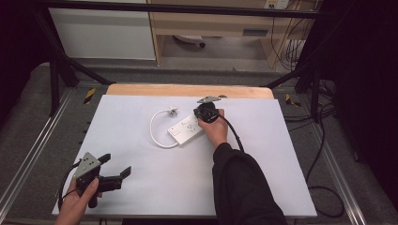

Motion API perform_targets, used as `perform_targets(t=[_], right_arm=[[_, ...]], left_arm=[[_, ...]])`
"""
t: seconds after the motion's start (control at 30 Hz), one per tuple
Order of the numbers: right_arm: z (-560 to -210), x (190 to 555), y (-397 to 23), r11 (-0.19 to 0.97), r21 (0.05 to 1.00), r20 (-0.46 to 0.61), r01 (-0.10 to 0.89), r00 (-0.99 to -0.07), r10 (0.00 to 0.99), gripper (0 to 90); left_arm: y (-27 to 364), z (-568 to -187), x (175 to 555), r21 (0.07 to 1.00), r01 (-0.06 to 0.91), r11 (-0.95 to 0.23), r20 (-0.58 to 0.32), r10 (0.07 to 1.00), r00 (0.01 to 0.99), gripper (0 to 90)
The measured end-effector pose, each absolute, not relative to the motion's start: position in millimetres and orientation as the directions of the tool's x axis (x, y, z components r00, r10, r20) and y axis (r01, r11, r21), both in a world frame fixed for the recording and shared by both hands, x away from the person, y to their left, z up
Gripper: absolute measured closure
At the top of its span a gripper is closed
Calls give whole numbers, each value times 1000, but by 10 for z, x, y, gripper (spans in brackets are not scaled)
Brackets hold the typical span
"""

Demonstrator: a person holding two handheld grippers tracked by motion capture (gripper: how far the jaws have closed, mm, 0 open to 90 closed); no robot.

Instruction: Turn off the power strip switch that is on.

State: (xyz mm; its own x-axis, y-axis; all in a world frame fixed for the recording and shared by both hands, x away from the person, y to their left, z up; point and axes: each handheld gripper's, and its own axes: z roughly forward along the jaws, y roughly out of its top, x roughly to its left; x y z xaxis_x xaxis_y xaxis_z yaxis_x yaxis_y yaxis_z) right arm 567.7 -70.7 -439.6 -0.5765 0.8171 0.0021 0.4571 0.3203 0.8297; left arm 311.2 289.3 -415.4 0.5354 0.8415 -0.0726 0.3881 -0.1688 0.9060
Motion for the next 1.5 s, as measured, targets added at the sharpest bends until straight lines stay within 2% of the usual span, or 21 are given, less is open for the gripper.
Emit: perform_targets(t=[1.03,1.5], right_arm=[[-4433,5658,-701,326,832,-16,449,-568,823,900],[-4431,5644,-700,308,841,8,446,-578,816,900]], left_arm=[[2898,-4159,3110,903,390,-177,-66,842,535,53],[2903,-4161,3113,903,391,-175,-68,843,534,53]])
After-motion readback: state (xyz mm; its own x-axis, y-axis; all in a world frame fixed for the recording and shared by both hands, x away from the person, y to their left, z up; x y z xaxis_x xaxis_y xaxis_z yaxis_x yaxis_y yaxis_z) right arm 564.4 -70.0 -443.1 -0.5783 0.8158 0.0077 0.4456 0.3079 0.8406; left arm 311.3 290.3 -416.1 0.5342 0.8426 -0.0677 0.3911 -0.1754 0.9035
